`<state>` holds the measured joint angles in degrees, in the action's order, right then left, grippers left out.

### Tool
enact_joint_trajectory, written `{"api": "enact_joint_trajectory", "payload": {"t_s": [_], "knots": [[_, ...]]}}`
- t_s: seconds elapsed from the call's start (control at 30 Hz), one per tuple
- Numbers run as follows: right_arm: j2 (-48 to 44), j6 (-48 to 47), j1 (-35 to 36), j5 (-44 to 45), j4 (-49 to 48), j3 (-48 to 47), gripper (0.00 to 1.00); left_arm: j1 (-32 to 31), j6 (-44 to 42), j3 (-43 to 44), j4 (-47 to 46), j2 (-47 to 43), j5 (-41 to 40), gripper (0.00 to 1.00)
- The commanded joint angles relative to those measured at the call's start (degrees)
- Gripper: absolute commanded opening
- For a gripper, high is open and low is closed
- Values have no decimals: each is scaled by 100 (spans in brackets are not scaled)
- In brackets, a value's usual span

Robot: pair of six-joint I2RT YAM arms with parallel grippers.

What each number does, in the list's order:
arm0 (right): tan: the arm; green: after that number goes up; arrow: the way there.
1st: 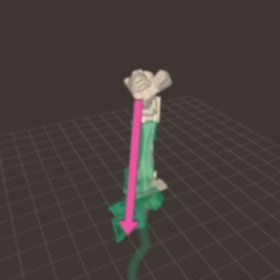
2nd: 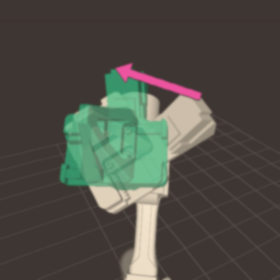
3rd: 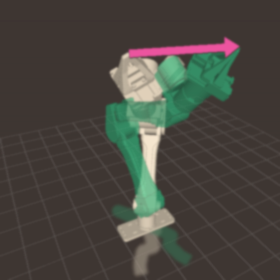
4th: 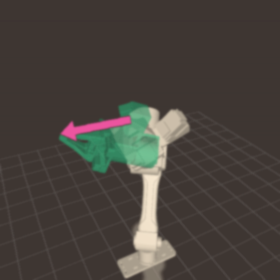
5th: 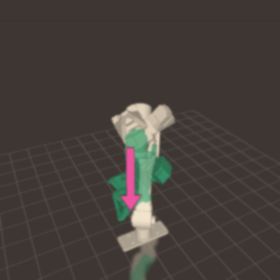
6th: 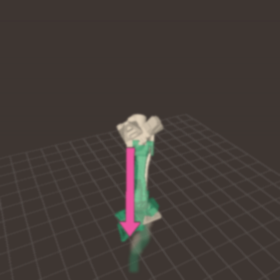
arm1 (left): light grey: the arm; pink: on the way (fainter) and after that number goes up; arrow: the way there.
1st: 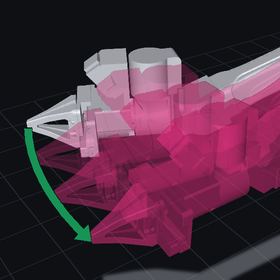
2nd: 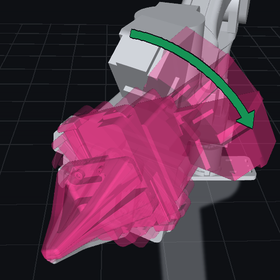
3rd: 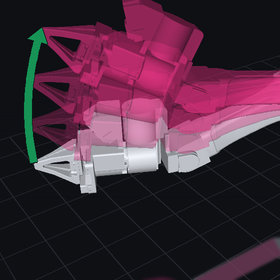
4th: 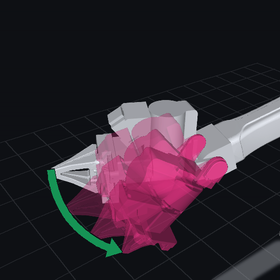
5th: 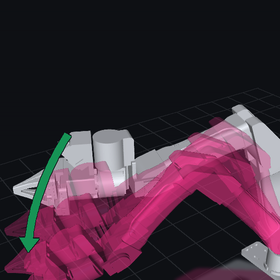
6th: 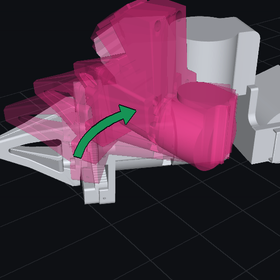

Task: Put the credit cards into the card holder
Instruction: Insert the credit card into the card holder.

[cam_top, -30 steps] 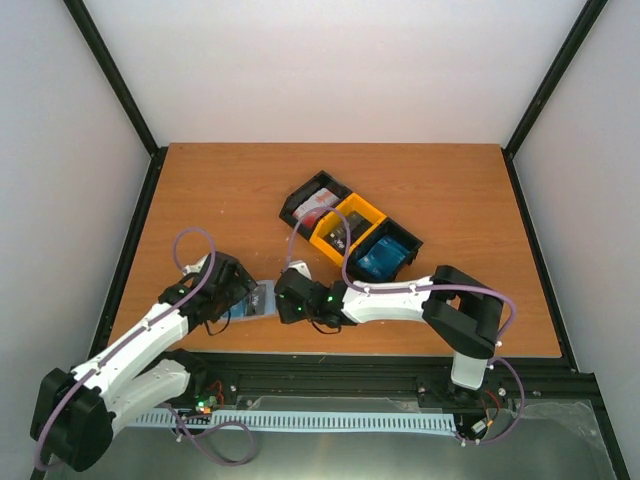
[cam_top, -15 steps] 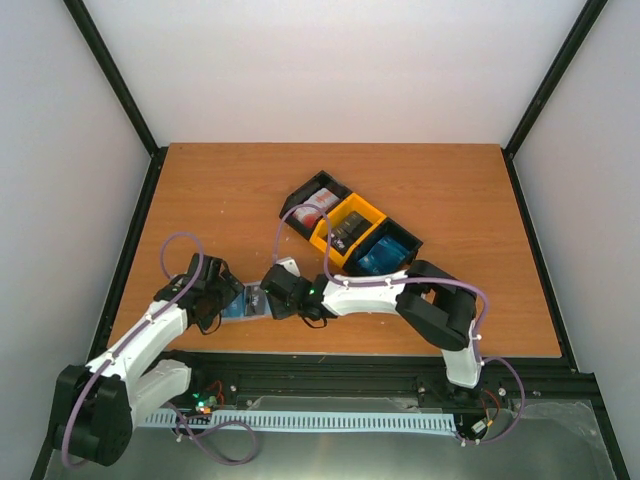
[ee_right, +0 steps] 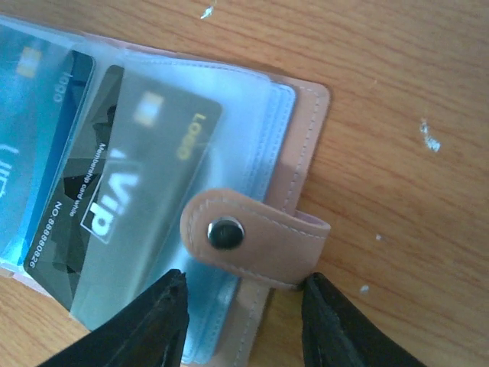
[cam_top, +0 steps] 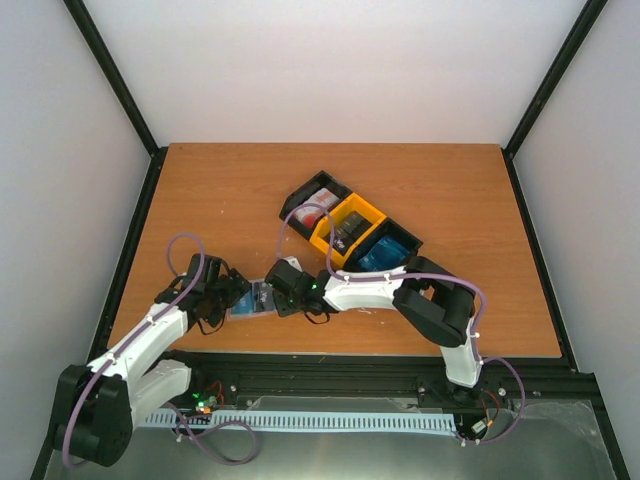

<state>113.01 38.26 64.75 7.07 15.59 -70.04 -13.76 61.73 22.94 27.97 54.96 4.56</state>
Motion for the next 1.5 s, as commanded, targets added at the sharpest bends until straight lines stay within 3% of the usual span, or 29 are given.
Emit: {"api": "enact_joint_trajectory", "payload": {"t_s": [0.0, 0.3, 0.47, 0.6, 0.73, 0.9, 1.0, 1.2, 1.47], "knots": [[-4, 123, -88, -14, 19, 296, 40, 49, -380, -76, -389, 36, 698, 99], [-709, 576, -138, 243, -21, 1237, 21, 49, -770, -257, -1475, 562, 2070, 92], [-1058, 1110, -138, 435, 310, 1518, 19, 49, -905, -12, -1254, 739, 1721, 92], [-1328, 1175, -138, 506, 549, 1519, 25, 41, -1088, 301, -894, 622, 1410, 92], [-1325, 885, -159, 205, 705, 1277, 32, -69, -1191, 373, -1045, 353, 1821, 91], [-1196, 851, -237, -230, 468, 1368, 32, -416, -924, 377, -1199, 344, 2093, 85], [-1062, 815, -332, -478, 219, 1494, 28, -519, -688, 115, -1763, 419, 2503, 79], [-1165, 656, -497, -610, 247, 1562, 26, -661, -613, 105, -2481, 1129, 2946, 72], [-1594, 484, -705, -1024, -117, 1701, 45, -707, -552, 199, -2581, 1839, 2865, 61]]}}
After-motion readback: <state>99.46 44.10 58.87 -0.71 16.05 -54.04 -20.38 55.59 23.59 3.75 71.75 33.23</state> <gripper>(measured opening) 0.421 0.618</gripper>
